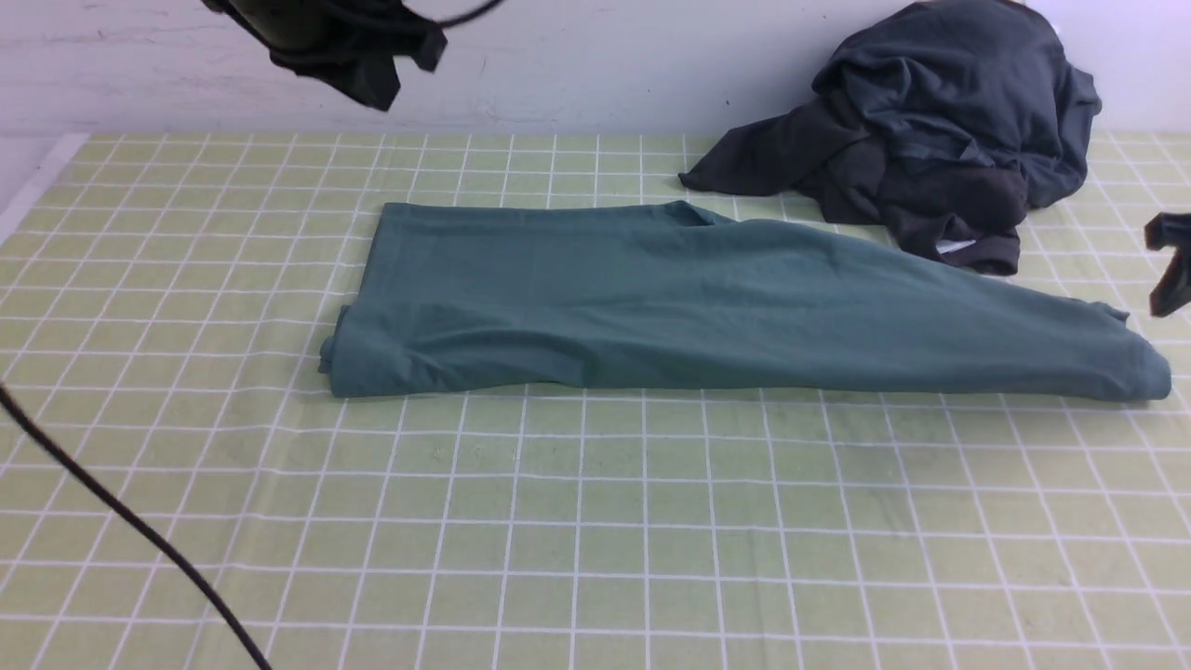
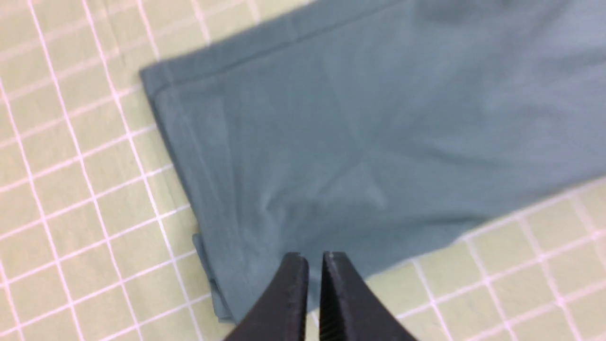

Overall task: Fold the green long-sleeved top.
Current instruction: Use the right arm to clamp the right edge of the fabric

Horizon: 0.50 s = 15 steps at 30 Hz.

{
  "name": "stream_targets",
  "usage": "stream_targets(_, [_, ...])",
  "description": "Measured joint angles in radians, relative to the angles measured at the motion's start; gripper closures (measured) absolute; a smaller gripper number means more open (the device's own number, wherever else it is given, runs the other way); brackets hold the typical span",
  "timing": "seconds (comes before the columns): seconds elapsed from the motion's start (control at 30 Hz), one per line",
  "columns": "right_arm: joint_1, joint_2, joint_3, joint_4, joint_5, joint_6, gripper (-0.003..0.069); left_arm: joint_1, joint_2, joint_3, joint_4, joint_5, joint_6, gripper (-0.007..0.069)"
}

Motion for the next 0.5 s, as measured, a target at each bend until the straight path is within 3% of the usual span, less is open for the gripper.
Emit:
stream_targets(0.1, [0.002,0.054,0.0,0.025,0.012,0.001,0.0202,0.0,-0.131,0.119,-0.024,0.005,0.041,0.0595])
stream_targets(0.23, [0.026,0.099,-0.001,0.028,0.009,0.0,0.0174,0.0,-0.324,0.349,-0.011,0.013,0.058,0.0595])
stream_targets(0.33, [0.049,0.101,-0.003,0.022,0.003,0.002,0.0228,0.0,-0.435,0.478,0.018,0.016,0.053,0.0595])
stream_targets(0.43, [0.071,0.102,-0.006,0.02,0.002,-0.012,0.0336,0.0,-0.518,0.581,0.061,0.001,0.02,0.0595])
stream_targets(0.47, [0.08,0.102,-0.006,0.022,0.003,-0.034,0.0431,0.0,-0.594,0.656,0.101,-0.013,-0.015,0.0595])
stream_targets(0.5, [0.08,0.102,-0.006,0.022,0.004,-0.037,0.0443,0.0,-0.602,0.656,0.107,-0.013,-0.018,0.0595])
